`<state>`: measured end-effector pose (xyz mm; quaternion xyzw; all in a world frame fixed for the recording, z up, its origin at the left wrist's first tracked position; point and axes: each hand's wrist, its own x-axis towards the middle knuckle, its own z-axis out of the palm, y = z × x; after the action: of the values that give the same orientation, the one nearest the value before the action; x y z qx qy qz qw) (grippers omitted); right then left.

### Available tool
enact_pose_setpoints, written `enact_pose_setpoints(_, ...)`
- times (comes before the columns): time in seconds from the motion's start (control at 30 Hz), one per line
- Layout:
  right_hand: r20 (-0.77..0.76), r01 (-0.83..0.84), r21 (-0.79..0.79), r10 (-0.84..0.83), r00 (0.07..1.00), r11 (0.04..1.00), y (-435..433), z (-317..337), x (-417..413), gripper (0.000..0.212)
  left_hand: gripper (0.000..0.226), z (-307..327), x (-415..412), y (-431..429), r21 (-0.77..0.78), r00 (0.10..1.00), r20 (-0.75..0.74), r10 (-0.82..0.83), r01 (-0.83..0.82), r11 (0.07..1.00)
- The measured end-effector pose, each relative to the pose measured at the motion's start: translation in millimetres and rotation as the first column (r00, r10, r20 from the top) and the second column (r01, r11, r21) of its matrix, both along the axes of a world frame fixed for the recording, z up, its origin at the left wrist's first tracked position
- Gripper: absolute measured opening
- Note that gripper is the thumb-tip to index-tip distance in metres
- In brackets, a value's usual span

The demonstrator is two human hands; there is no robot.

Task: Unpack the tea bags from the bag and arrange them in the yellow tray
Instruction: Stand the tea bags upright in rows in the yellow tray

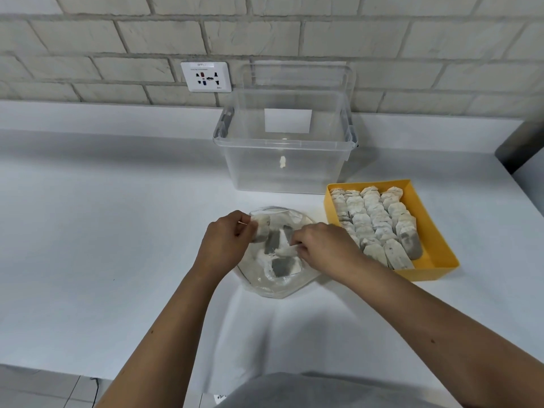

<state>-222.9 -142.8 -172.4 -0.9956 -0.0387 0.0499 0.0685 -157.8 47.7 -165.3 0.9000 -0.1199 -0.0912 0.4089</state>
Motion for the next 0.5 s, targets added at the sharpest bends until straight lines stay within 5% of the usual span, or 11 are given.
enact_pose_setpoints(0.13,-0.046,-0.043,0.395,0.066,0.997,0.918,-2.7,41.2,-5.1,0.015,0.012,2.3,1.3,-2.9,-0.118,0.994,-0.107,-0.001,-0.012,0.993)
enact_pose_setpoints(0.3,-0.046,0.078,0.614,-0.063,0.997,0.785,-5.2,51.0,6.8,0.023,0.014,10.8,-8.4,-11.2,-0.386,0.936,-0.332,-0.112,-0.026,0.922)
enact_pose_setpoints(0.5,-0.043,0.152,0.752,-0.183,0.982,0.641,-0.5,44.1,12.5,0.029,0.011,14.2,-12.2,-7.5,-0.466,0.912,-0.371,-0.173,-0.022,0.885)
